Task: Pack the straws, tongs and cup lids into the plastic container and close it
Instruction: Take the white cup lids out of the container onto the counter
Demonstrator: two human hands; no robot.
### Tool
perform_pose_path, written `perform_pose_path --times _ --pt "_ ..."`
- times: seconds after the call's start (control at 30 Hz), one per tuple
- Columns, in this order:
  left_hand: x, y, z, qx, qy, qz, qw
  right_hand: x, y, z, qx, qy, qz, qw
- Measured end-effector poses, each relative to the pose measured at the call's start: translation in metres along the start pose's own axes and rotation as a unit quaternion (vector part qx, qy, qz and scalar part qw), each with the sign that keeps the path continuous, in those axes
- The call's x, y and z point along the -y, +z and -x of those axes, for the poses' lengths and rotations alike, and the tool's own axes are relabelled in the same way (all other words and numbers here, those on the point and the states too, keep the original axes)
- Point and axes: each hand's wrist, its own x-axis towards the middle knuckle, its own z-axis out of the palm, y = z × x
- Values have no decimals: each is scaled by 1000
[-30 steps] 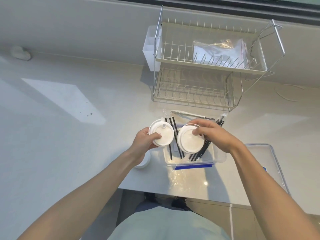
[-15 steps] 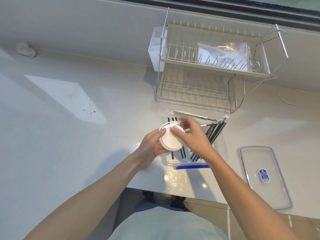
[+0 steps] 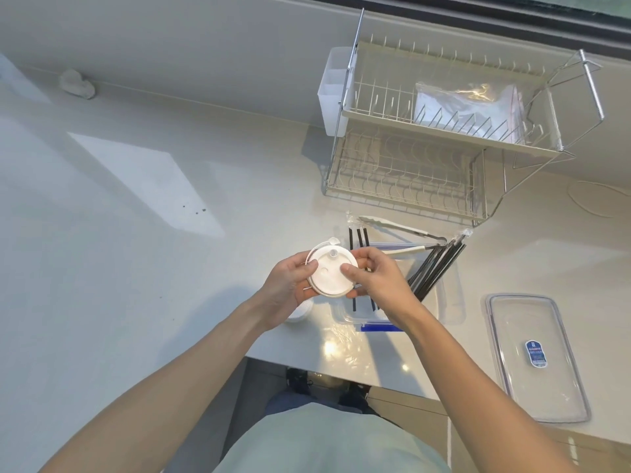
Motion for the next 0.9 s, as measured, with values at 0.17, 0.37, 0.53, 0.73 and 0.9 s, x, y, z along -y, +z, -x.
perform_pose_path --times 0.17,0.37,0.53,0.73,0.9 --pt "2 -24 2 -71 11 -73 995 -5 30 -9 -7 25 2 1000" --pt "6 -60 8 -166 34 -156 973 -11 71 -21 -37 28 88 995" --pt "30 -74 15 -235 10 -207 950 -23 93 -13 -60 14 355 933" --pt "56 -74 16 -258 14 -263 929 -45 107 -9 -57 25 436 898" --pt "57 -65 10 -287 19 -315 905 -52 110 -17 -29 45 446 894"
